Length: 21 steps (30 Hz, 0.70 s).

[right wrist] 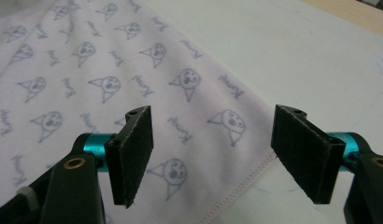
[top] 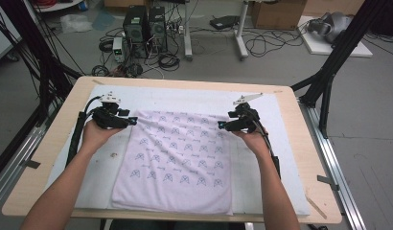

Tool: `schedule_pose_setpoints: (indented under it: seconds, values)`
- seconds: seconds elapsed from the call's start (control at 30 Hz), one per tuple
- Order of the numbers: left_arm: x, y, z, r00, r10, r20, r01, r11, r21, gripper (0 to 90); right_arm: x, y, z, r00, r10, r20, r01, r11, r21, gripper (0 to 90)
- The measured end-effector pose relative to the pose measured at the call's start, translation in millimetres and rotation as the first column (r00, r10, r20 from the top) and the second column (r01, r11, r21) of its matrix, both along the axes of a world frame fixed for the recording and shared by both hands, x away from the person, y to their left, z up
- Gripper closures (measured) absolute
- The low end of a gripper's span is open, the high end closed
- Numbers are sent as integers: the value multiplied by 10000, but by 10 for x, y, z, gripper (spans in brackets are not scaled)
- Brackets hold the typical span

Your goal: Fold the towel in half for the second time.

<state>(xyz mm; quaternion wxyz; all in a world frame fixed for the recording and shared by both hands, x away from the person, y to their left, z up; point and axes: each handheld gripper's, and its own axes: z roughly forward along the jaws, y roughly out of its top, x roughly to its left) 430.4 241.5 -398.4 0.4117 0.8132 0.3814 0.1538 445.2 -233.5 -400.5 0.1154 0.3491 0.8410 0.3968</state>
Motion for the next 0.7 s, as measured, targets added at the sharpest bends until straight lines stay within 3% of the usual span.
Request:
schedule_pose_setpoints:
  seconds: [0.1,0.23,0.4,0.6,0.7]
  values:
    - [29,41,-22,9995,316,-90,-318,9991,-272,459,22,-16,-47,9994,-231,-275,229,9997,-93,277]
    - [60,76,-32,9983,562,124,-558,9980,-309,477,40,-16,-84,9988,-310,-383,305,9995,-129,275]
    - [165,134,-174,9936,1054,-401,-1071,9934,-412,493,92,-16,-172,9971,-602,-472,582,9974,-417,275]
    - [292,71,-344,9886,1414,-516,-1443,9878,-582,518,204,-28,-323,9948,-990,-254,970,9927,-718,298]
    - [370,18,-414,9891,1256,-769,-1283,9912,-314,515,263,-78,-393,9911,-1314,-209,1294,9884,-801,320]
